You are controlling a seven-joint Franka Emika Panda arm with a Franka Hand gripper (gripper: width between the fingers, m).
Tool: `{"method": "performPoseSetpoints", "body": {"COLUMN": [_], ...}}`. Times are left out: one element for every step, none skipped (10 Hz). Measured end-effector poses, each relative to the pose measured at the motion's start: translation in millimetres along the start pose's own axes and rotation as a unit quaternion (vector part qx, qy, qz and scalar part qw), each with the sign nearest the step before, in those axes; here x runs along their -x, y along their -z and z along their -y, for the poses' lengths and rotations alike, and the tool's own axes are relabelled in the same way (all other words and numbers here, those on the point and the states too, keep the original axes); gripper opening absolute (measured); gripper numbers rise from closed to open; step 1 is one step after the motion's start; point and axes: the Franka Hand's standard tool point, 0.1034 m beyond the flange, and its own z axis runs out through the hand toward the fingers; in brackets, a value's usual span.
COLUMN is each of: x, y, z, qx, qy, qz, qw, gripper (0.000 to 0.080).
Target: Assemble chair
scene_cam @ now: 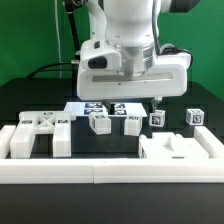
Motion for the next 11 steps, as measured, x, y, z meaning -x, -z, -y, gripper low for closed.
{"method": "performPoseSetpoints", "body": {"x": [-2.2,1.3,0.7,2.2,2.8,2.1,-3.4,-3.5,-3.1,-3.1,-3.0], "y": [-1.0,-2.5,-3.2,-3.0,-4.0,-6.6,-7.3,-7.7,-9.1,-9.1,-9.2], "z": [0.6,2.0,3.7,5.6,4.9,2.6,2.6,2.5,2.5,2.5,2.5], "qx": [-0.001,-0.003,-0.005,-0.005,-0.005,-0.004,-0.004,-0.003,-0.003,-0.003,-0.003], "qy": [0.0,0.001,0.0,-0.012,-0.02,-0.025,-0.025,-0.025,-0.024,-0.024,-0.024], "qz": [0.024,0.056,0.084,0.126,0.169,0.205,0.203,0.202,0.203,0.203,0.204], "qw": [1.0,0.998,0.996,0.992,0.985,0.978,0.979,0.979,0.979,0.979,0.979], "gripper": [0.0649,0.0649,0.0649,0.0649,0.0649,0.0649,0.0649,0.0649,0.0649,0.0649,0.0649]}}
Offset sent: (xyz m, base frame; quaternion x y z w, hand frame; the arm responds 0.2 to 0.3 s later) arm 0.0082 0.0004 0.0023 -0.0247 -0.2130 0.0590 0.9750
